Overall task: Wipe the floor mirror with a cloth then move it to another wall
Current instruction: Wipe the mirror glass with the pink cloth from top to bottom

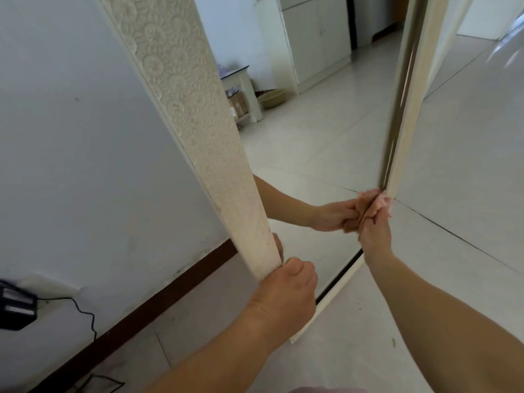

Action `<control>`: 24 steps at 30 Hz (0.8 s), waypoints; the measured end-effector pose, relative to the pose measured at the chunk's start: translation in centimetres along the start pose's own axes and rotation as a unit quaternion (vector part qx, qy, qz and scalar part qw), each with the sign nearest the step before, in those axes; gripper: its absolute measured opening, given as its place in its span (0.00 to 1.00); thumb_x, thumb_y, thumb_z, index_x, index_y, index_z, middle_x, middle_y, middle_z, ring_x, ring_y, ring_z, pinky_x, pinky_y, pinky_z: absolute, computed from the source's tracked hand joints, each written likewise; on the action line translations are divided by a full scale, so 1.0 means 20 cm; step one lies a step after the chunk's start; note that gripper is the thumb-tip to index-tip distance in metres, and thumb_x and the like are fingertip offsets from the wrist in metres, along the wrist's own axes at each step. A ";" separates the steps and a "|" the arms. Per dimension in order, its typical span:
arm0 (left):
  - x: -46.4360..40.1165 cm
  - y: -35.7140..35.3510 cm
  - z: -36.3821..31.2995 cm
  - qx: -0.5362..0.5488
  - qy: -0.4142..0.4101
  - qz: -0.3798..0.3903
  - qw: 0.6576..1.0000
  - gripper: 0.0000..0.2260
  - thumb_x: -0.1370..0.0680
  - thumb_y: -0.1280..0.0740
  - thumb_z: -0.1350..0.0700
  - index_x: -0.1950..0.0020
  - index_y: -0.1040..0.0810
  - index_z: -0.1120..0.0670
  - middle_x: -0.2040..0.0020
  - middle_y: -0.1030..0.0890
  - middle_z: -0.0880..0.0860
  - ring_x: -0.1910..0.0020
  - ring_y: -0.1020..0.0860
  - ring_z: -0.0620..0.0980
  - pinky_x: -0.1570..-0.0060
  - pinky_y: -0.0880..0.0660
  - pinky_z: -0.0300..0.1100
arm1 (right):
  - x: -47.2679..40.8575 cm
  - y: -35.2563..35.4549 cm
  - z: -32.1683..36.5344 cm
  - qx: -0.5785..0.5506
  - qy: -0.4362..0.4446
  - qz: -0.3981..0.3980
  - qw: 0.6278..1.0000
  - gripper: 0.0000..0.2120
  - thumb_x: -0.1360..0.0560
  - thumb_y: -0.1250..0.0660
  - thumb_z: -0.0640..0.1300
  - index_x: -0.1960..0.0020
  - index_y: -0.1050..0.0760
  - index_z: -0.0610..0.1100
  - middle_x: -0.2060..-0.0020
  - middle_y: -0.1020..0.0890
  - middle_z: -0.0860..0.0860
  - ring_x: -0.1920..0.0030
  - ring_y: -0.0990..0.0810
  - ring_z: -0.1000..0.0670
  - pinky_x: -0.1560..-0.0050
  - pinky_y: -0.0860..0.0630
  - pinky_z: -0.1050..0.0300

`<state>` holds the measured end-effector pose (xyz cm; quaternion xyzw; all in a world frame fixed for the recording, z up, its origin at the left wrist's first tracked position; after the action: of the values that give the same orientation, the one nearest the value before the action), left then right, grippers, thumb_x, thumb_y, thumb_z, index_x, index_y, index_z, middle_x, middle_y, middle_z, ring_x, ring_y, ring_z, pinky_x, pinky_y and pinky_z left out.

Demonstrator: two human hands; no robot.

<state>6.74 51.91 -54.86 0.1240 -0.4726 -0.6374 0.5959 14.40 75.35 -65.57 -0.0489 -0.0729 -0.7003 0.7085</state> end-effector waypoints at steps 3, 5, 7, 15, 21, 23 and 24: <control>0.00 0.01 0.04 0.039 0.025 0.002 0.999 0.06 0.41 0.26 0.48 0.73 0.22 0.47 0.68 0.25 0.44 0.64 0.28 0.45 0.58 0.39 0.43 | 0.03 0.00 -0.02 -0.006 -0.013 -0.025 1.000 0.15 0.19 0.49 0.57 0.42 0.30 0.51 0.51 0.21 0.46 0.53 0.22 0.49 0.55 0.22 0.51; 0.01 0.03 0.03 0.035 0.026 -0.011 0.999 0.05 0.39 0.27 0.47 0.70 0.21 0.46 0.66 0.24 0.44 0.62 0.27 0.45 0.56 0.37 0.42 | 0.03 0.00 -0.10 -0.014 -0.052 -0.034 0.998 0.18 0.20 0.53 0.61 0.47 0.27 0.56 0.58 0.23 0.47 0.61 0.24 0.51 0.69 0.26 0.57; 0.02 0.03 0.03 0.030 0.025 -0.005 0.999 0.05 0.37 0.28 0.46 0.67 0.20 0.46 0.64 0.24 0.44 0.60 0.27 0.45 0.55 0.32 0.40 | 0.05 0.00 -0.17 -0.009 -0.108 -0.013 0.994 0.19 0.22 0.52 0.61 0.53 0.25 0.54 0.66 0.27 0.45 0.72 0.29 0.50 0.79 0.32 0.57; 0.03 -0.01 0.04 0.035 0.029 0.048 0.998 0.02 0.34 0.29 0.49 0.65 0.19 0.46 0.62 0.24 0.44 0.58 0.28 0.47 0.54 0.39 0.45 | 0.42 -0.07 -0.36 -0.036 -0.288 0.051 0.956 0.06 0.21 0.42 0.52 0.52 0.27 0.53 0.77 0.26 0.44 0.84 0.31 0.50 0.79 0.36 0.61; 0.07 0.13 0.04 0.083 0.004 -0.005 0.997 0.11 0.21 0.44 0.59 0.44 0.24 0.56 0.45 0.25 0.52 0.43 0.32 0.53 0.43 0.35 0.44 | 0.69 -0.17 -0.31 -0.034 -0.422 0.093 0.901 0.23 0.41 0.55 0.24 0.60 0.27 0.42 0.72 0.26 0.41 0.69 0.29 0.43 0.68 0.22 0.50; 0.08 0.14 0.06 0.093 0.003 -0.015 0.996 0.13 0.21 0.46 0.63 0.41 0.26 0.62 0.43 0.26 0.58 0.41 0.33 0.57 0.40 0.37 0.48 | 0.72 -0.20 -0.21 -0.009 -0.428 0.108 0.897 0.19 0.44 0.55 0.25 0.65 0.29 0.37 0.71 0.29 0.40 0.70 0.31 0.43 0.73 0.22 0.51; 0.11 0.16 0.07 0.123 -0.001 -0.013 0.992 0.13 0.22 0.47 0.65 0.41 0.27 0.65 0.42 0.27 0.61 0.40 0.34 0.60 0.40 0.39 0.50 | 0.73 -0.21 -0.11 0.004 -0.424 0.115 0.898 0.19 0.41 0.55 0.24 0.67 0.28 0.36 0.72 0.30 0.41 0.71 0.31 0.43 0.75 0.23 0.52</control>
<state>7.18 51.12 -50.87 0.2020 -0.5458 -0.5827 0.5673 10.31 60.49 -65.44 -0.3469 -0.3630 -0.5263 0.6863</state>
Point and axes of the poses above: each hand's wrist, its own x-axis away from the middle knuckle, its own y-axis out of the back of the hand, z = x × y, the point moved 9 cm from there along -x, towards the middle knuckle
